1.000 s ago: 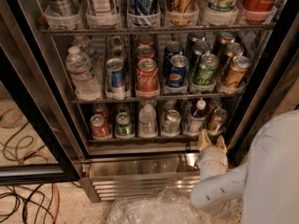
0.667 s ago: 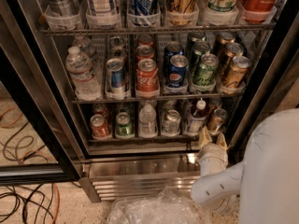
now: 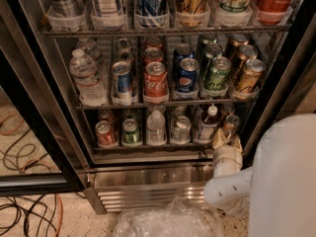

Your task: Pick orange can from bottom shelf of fridge

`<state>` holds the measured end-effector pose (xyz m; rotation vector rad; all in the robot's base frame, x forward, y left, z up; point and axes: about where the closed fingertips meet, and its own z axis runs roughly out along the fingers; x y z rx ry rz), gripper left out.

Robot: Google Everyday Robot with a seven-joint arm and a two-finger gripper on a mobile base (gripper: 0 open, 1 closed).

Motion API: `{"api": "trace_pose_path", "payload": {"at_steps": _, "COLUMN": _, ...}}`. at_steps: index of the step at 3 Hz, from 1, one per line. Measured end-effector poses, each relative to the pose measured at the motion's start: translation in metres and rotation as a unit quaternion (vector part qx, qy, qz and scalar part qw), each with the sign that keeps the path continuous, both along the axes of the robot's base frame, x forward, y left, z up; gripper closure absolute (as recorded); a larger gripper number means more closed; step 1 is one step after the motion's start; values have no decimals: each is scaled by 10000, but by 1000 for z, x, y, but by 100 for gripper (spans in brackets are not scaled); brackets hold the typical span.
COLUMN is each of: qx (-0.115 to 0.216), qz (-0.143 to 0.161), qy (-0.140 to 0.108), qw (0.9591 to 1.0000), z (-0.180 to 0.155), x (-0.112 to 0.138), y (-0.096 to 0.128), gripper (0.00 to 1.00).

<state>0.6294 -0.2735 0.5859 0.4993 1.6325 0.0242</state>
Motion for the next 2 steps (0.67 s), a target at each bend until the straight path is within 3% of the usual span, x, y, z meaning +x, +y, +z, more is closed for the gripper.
{"api": "trace_pose_path", "payload": {"at_steps": 2, "qx": 24, "qz": -57, "qy": -83, "qw": 9999, "z": -1, "x": 9, "y": -11, "gripper": 44}}
